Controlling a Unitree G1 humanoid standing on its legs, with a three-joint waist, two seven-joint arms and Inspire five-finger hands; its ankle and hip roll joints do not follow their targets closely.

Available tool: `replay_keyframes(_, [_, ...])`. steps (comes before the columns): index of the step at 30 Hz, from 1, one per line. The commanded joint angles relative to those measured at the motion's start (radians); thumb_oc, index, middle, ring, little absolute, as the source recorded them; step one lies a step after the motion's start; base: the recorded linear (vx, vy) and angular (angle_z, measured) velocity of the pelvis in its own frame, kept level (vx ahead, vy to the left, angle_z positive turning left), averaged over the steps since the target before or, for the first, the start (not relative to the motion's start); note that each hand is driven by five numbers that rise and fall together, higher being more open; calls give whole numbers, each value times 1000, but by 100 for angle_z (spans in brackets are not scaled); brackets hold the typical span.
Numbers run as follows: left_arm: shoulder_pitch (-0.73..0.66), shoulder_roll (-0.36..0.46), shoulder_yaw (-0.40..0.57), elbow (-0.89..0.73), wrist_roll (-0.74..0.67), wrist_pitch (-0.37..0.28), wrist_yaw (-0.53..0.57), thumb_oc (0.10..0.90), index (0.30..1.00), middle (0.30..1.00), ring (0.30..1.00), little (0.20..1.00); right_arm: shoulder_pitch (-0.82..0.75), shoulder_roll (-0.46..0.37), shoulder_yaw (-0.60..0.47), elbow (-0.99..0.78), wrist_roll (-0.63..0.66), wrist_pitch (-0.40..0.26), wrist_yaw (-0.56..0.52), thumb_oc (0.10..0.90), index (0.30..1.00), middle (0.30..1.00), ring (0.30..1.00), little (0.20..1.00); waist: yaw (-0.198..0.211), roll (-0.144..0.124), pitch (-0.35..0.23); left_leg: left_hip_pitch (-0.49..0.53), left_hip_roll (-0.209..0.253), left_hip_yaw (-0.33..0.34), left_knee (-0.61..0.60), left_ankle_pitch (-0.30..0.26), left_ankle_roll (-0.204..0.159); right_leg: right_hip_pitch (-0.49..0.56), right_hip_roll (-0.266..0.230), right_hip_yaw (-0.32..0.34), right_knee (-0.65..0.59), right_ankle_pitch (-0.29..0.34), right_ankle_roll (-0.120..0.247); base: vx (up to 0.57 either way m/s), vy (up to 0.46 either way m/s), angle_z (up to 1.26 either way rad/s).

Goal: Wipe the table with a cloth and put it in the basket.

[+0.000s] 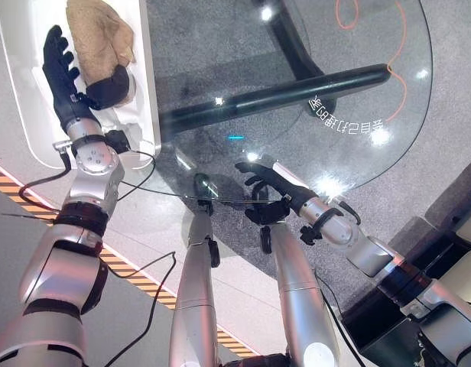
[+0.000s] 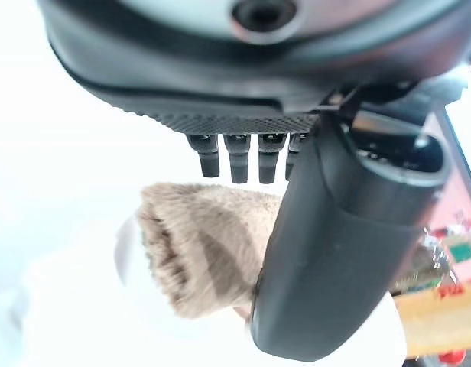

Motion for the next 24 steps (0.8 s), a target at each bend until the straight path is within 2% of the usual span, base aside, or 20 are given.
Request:
replay_keyframes(1, [18,54,113,-35,22,-130,97,800,900,900,900,900,81,18,-62,-106,-30,-44,-12,800,900,900,900,900,23,-21,-16,63,-73,75,164,-184,80,103,62,60,-278,154,10,-14,-44,-2])
replay_keyframes(3, [70,59,158,-100,76,-170,145,800,900,900,900,900,124,20,-81,-122,-47,-55,-13,800,900,900,900,900,34,-19,-16,88,-74,70,159,-187,82,129,63,55,-277,143,7,-25,-71,2])
replay_keyframes(8, [178,35,240,-243,205,-207,205,800,900,900,900,900,197,35,-108,-130,-77,-79,-19,800,900,900,900,900,56,-20,-16,142,-76,57,144,-191,82,189,66,44,-283,126,2,-33,-74,5])
replay_keyframes(10, [204,23,255,-279,229,-214,202,800,900,900,900,900,214,42,-113,-127,-81,-85,-19,800,900,900,900,900,63,-21,-16,159,-77,52,140,-192,81,209,66,41,-285,122,2,-33,-74,7])
replay_keyframes(14, [294,-24,270,-359,233,-231,124,800,900,900,900,900,255,65,-116,-88,-87,-104,-25,800,900,900,900,900,81,-23,-16,220,-83,36,121,-192,77,272,65,31,-293,113,6,-35,-74,8])
replay_keyframes(18, [480,-123,239,-516,230,-139,-70,800,900,900,900,900,316,104,-151,-3,-60,-142,-13,800,900,900,900,900,112,-28,-16,337,-97,2,69,-176,72,396,60,18,-332,122,15,-48,-102,0])
replay_keyframes(19, [513,-142,224,-539,247,-133,-74,800,900,900,900,900,327,109,-157,4,-56,-147,-8,800,900,900,900,900,116,-28,-16,359,-97,-3,62,-178,72,418,58,16,-336,119,17,-32,-98,9])
replay_keyframes(21, [592,-193,189,-600,262,-79,-131,800,900,900,900,900,358,125,-179,28,-31,-166,4,800,900,900,900,900,128,-31,-16,411,-100,-18,39,-169,71,472,53,9,-355,125,22,-35,-98,8])
replay_keyframes(22, [638,-215,167,-613,244,-50,-168,800,900,900,900,900,375,137,-195,53,-33,-176,18,800,900,900,900,900,134,-32,-16,451,-101,-27,27,-169,69,514,49,6,-368,126,25,-10,-115,13])
replay_keyframes(23, [693,-247,141,-601,165,-7,-228,800,900,900,900,900,396,149,-212,82,-38,-176,30,800,900,900,900,900,141,-32,-39,494,-101,-35,7,-169,69,558,43,2,-387,128,30,21,-113,15])
replay_keyframes(24, [709,-259,135,-590,137,5,-250,800,900,900,900,900,403,153,-216,91,-31,-174,34,800,900,900,900,900,142,-33,-52,503,-101,-38,-3,-167,68,570,40,1,-397,132,31,43,-108,14])
